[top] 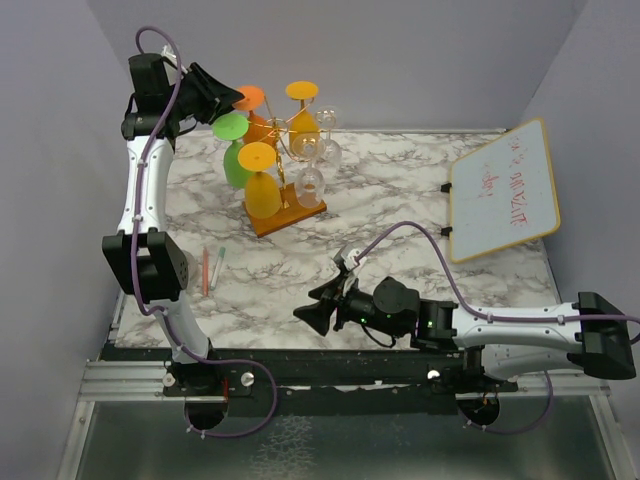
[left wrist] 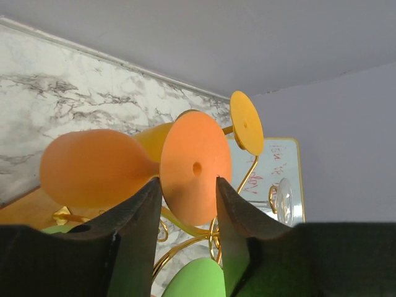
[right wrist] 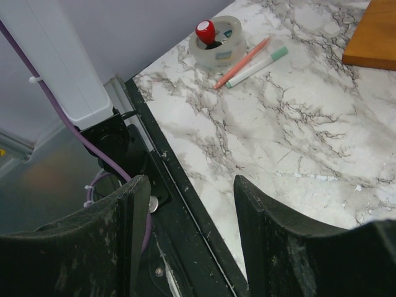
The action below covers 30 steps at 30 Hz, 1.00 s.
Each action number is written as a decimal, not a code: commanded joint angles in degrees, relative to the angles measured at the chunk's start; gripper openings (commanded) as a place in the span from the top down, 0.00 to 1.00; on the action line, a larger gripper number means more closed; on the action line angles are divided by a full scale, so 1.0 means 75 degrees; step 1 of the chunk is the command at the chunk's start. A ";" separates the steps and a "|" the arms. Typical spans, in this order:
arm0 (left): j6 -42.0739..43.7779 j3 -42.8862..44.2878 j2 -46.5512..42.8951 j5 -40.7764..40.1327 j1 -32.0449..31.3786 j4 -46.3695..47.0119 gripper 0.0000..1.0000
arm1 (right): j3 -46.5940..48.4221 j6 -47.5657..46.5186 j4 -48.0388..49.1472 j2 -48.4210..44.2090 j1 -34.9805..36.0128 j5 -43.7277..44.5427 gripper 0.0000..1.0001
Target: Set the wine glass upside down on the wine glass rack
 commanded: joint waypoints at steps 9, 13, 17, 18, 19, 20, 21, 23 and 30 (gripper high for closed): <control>0.0548 0.0445 -0.0504 -0.0210 0.0387 -0.0714 0.41 | 0.0050 0.0574 -0.0469 -0.0507 0.0041 0.0898 0.39; 0.0535 0.0467 -0.0681 -0.0155 0.0720 -0.0883 0.37 | -0.0031 0.0925 -0.0772 -0.0779 0.0041 0.1200 0.37; 0.0788 0.0274 -0.1204 -0.0460 0.1203 -0.1081 0.31 | -0.0265 0.1424 -0.1224 -0.1137 0.0041 0.1661 0.36; 0.0870 0.0177 -0.1337 -0.0504 0.1346 -0.1127 0.29 | -0.0320 0.1523 -0.1349 -0.1228 0.0041 0.1797 0.36; 0.0966 0.0078 -0.1477 -0.0545 0.1499 -0.1192 0.27 | -0.0352 0.1638 -0.1508 -0.1323 0.0041 0.1946 0.36; 0.1099 -0.0031 -0.1628 -0.0617 0.1625 -0.1275 0.25 | -0.0371 0.1749 -0.1720 -0.1407 0.0041 0.2104 0.36; 0.1230 -0.0186 -0.1793 -0.0721 0.1758 -0.1377 0.23 | -0.0364 0.1860 -0.1949 -0.1492 0.0041 0.2291 0.36; 0.1672 -0.0596 -0.2202 -0.0855 0.1939 -0.1507 0.20 | -0.0314 0.2119 -0.2531 -0.1658 0.0041 0.2729 0.35; 0.2610 -0.3231 -0.4639 -0.1875 0.1848 -0.1577 0.09 | 0.0250 0.2780 -0.5059 -0.2333 0.0033 0.3741 0.29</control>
